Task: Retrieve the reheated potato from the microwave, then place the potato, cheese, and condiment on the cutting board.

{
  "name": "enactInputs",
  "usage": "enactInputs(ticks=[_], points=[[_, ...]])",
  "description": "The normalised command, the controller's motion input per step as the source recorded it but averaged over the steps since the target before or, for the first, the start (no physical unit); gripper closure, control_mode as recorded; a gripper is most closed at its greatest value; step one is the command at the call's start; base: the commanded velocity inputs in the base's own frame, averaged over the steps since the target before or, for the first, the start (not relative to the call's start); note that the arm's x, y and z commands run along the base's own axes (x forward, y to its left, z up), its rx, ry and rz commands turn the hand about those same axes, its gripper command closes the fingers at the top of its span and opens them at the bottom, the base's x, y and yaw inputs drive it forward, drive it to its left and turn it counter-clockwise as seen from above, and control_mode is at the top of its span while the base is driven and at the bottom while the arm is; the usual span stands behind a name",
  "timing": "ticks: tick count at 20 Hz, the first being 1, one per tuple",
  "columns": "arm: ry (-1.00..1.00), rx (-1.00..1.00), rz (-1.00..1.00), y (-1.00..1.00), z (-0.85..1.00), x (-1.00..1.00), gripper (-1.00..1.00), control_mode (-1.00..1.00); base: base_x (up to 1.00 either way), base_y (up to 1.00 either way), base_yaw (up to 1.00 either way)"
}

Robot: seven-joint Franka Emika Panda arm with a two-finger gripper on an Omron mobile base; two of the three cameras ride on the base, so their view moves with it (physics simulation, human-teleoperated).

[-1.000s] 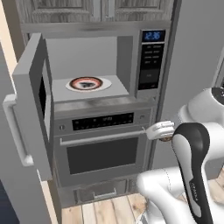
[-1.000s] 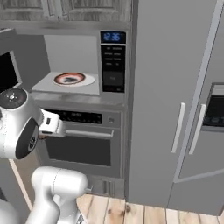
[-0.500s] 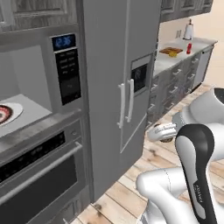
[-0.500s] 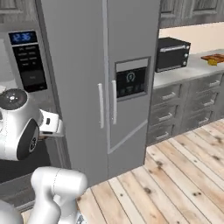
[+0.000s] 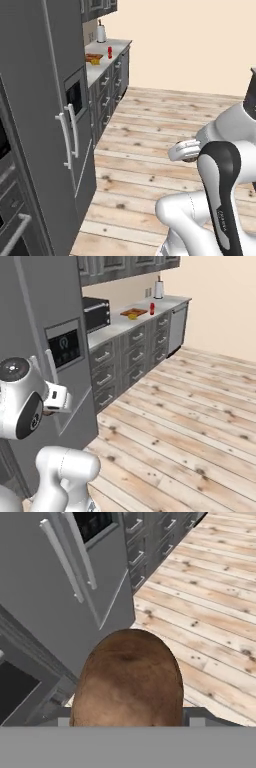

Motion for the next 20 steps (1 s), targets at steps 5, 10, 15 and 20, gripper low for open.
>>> enactInputs(ticks=[5, 10, 15, 20], points=[[0.00, 0.00, 0.00, 0.00, 0.00, 0.00, 1.00, 1.00, 0.69, -0.02, -0.26], [0.00, 0.00, 0.00, 0.00, 0.00, 0.00, 1.00, 1.00, 0.78, -0.03, -0.16], [0.00, 0.00, 0.00, 0.00, 0.00, 0.00, 1.00, 1.00, 0.81, -0.04, -0.10], [0.00, 0.00, 0.00, 0.00, 0.00, 0.00, 1.00, 1.00, 0.84, -0.01, -0.05]])
